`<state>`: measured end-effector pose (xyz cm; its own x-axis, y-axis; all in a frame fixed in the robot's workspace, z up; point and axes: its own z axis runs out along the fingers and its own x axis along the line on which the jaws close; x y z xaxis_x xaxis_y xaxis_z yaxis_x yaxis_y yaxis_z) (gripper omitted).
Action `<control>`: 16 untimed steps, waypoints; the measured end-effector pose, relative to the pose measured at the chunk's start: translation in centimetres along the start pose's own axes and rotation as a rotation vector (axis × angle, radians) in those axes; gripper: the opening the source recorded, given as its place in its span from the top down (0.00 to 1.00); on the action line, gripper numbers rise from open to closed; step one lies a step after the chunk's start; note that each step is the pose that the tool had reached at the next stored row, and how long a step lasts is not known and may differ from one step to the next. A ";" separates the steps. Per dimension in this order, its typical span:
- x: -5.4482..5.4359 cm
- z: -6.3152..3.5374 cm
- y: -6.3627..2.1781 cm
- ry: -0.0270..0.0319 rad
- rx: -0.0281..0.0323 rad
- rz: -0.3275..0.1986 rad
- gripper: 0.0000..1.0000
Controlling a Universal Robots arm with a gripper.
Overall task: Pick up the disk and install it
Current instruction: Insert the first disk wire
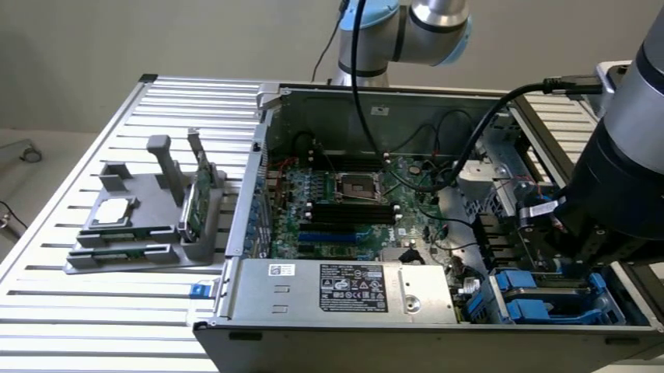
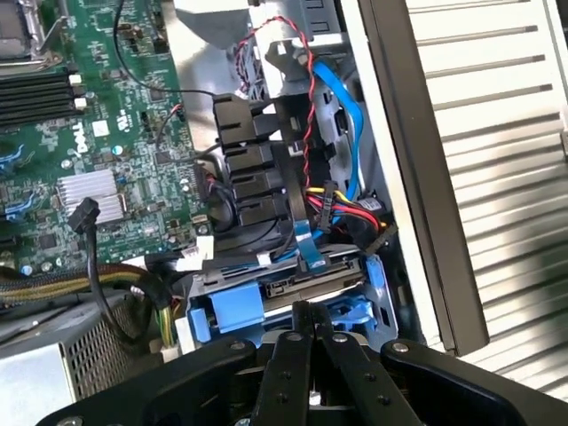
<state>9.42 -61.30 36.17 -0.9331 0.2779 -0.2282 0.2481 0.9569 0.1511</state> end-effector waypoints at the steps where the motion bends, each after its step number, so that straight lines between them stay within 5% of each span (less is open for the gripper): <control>1: 0.0 0.02 0.00 -0.0025 0.0038 0.016 0.86; 6: 0.0 0.09 -0.01 -0.0117 0.0220 0.090 0.86; 9: 0.0 0.14 -0.02 -0.0081 0.0321 0.122 0.86; 12: 0.0 0.14 -0.03 0.0090 0.0418 0.143 0.86; 16: 0.0 0.16 0.02 0.0403 0.0519 0.163 0.86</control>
<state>9.43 -61.25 36.01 -0.8889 0.4271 -0.1658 0.4090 0.9028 0.1329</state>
